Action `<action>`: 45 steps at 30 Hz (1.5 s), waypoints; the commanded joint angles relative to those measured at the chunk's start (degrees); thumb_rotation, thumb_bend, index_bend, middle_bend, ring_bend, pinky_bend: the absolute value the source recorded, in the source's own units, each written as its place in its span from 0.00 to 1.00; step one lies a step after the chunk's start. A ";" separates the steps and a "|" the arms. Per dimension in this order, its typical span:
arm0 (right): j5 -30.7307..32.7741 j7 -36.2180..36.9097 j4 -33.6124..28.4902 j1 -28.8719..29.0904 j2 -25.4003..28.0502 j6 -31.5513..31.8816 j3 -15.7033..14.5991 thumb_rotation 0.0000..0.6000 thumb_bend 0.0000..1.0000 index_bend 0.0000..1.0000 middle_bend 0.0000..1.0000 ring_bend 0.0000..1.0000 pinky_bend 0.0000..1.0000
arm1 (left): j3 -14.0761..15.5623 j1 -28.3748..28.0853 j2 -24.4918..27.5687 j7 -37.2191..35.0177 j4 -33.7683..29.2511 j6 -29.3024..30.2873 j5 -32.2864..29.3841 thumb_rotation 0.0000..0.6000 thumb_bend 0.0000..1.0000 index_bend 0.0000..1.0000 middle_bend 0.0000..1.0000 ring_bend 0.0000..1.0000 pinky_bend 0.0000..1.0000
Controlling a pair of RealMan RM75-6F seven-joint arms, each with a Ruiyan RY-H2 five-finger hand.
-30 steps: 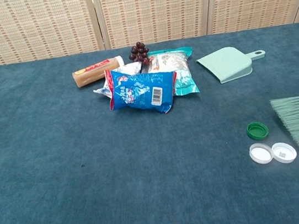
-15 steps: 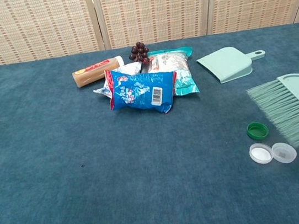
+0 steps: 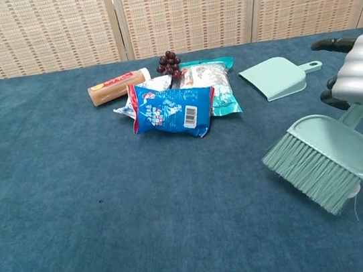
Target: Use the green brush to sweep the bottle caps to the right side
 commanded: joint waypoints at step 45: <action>18.94 -20.28 23.18 7.24 -4.43 4.11 -6.44 1.00 0.55 0.97 0.90 0.63 0.00 | -0.19 -0.16 -1.41 2.72 0.86 -1.28 -1.18 1.00 0.43 0.00 0.00 0.00 0.06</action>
